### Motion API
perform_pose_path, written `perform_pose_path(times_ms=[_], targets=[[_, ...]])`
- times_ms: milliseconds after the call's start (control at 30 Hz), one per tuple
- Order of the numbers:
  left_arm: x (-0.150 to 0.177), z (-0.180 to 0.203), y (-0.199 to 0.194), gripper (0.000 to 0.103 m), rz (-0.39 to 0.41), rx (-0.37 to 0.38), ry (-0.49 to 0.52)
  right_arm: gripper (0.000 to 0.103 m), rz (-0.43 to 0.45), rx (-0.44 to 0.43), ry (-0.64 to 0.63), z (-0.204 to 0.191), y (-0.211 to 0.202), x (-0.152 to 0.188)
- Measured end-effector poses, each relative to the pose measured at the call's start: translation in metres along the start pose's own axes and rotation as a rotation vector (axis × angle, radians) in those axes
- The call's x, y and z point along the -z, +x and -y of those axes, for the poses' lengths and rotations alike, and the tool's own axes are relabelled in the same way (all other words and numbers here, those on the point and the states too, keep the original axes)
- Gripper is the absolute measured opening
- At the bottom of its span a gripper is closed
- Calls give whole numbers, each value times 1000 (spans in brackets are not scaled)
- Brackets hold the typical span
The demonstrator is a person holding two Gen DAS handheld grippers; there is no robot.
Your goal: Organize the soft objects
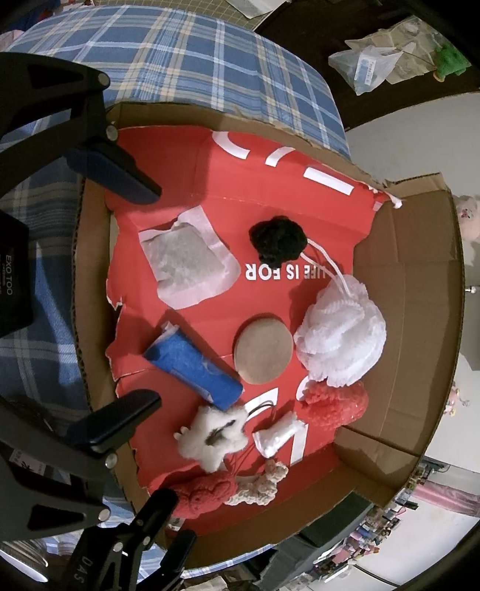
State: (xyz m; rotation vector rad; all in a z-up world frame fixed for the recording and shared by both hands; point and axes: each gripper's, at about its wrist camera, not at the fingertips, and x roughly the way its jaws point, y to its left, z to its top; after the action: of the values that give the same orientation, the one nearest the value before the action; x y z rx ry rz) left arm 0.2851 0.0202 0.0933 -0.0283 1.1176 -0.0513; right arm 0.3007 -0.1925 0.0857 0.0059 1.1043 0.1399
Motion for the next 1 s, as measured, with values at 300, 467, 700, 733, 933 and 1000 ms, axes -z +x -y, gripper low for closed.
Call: perform_pose_path(times_ms=[300,467,700,733,933,1000], targets=[[0,0,0,102,5,-1,2,86,-1,1,-4,0,1,0],[0,0,0,102,3,2,-1,86,-1,0,-2,0,1,0],[0,-1,-1,102,1,8,-7,86,-1,1,-2,0,1,0],[0,-1,-1,102,1,7,-8,86,-1,0,-2,0,1,0],[0,0,-1,102,1,8,-7,86,-1,0,-2,-1,1,0],[0,0,-1,102,1,11,-4,86,-2,0,-3,0,1,0]])
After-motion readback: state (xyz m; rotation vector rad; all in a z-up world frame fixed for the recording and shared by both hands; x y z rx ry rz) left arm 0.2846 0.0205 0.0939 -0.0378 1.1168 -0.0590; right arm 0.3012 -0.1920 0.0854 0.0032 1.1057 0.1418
